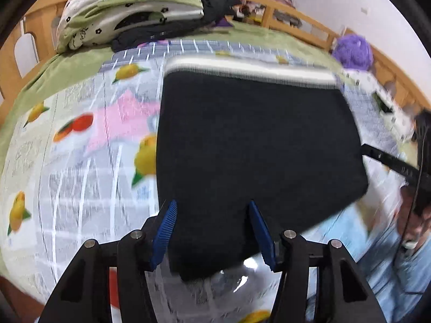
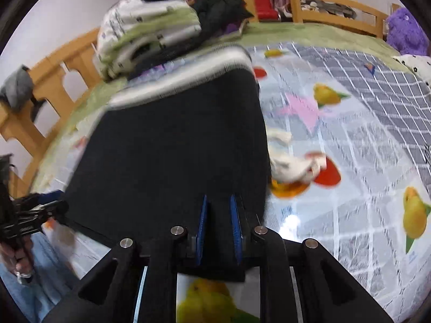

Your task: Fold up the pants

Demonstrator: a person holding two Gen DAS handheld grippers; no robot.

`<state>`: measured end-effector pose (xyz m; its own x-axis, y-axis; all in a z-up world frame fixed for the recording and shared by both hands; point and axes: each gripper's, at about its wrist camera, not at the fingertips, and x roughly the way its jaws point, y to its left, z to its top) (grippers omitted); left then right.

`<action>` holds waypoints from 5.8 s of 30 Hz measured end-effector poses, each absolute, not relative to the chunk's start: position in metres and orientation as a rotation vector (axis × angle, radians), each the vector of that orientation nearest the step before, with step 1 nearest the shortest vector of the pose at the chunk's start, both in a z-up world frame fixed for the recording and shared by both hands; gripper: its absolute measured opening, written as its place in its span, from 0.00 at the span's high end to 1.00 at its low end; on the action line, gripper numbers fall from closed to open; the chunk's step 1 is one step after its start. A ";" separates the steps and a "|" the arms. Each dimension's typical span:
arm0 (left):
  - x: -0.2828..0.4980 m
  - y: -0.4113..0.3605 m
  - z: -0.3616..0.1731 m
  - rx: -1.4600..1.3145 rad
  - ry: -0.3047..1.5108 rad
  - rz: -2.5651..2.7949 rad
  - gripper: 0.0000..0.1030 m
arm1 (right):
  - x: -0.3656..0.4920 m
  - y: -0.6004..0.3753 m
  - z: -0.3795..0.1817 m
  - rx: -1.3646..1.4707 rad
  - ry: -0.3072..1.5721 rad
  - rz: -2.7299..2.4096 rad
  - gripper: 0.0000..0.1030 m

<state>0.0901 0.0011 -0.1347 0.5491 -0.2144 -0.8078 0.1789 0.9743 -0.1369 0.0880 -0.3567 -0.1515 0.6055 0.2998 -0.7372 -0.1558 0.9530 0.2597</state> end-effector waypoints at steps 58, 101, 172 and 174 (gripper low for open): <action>0.252 -0.032 -0.160 -0.074 0.941 -0.188 0.30 | 0.243 -0.353 -0.158 0.139 0.785 0.184 0.68; 0.069 0.001 -0.150 0.043 0.958 -0.104 0.27 | 0.062 -0.380 -0.167 0.119 0.888 0.115 0.63; -0.035 -0.044 -0.034 0.010 0.740 0.026 0.24 | -0.060 -0.287 -0.037 0.057 0.713 0.026 0.05; -0.035 -0.044 -0.033 0.010 0.740 0.026 0.24 | -0.060 -0.287 -0.037 0.059 0.716 0.028 0.05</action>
<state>-0.0350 -0.0438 -0.0334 0.7381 0.0272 -0.6741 -0.0202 0.9996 0.0182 -0.0600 -0.2871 -0.0365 0.7543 0.0454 -0.6550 -0.0050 0.9980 0.0634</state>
